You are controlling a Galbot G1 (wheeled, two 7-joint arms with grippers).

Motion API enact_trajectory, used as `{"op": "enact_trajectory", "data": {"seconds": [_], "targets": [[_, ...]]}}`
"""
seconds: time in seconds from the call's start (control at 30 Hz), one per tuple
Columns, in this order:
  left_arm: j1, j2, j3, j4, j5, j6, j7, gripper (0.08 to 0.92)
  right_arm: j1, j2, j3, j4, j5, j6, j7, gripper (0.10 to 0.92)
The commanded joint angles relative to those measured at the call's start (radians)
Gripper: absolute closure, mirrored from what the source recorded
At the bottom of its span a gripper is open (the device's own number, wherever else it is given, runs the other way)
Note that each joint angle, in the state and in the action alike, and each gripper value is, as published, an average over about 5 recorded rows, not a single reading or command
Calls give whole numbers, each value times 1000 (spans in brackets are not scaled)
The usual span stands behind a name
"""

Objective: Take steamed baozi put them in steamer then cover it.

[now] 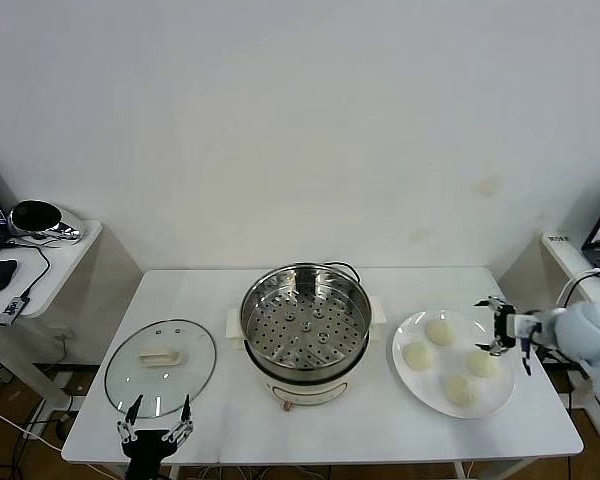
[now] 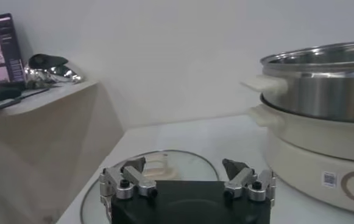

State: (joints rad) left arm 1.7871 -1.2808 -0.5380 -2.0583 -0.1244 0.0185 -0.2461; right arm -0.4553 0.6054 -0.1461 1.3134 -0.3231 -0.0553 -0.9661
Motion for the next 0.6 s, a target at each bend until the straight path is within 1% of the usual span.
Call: {"op": "enact_trajectory", "data": {"seconds": [0.03, 0.23, 0.6], "targets": [[-9, -2, -17, 6, 0, 3, -1, 177, 328, 116, -327, -248, 8, 17, -103, 203], [-15, 1, -24, 9, 0, 5, 1, 177, 358, 214, -358, -361, -28, 49, -107, 203], [-26, 11, -32, 22, -3, 5, 3, 177, 349, 271, -381, -401, -59, 30, -95, 203]]}}
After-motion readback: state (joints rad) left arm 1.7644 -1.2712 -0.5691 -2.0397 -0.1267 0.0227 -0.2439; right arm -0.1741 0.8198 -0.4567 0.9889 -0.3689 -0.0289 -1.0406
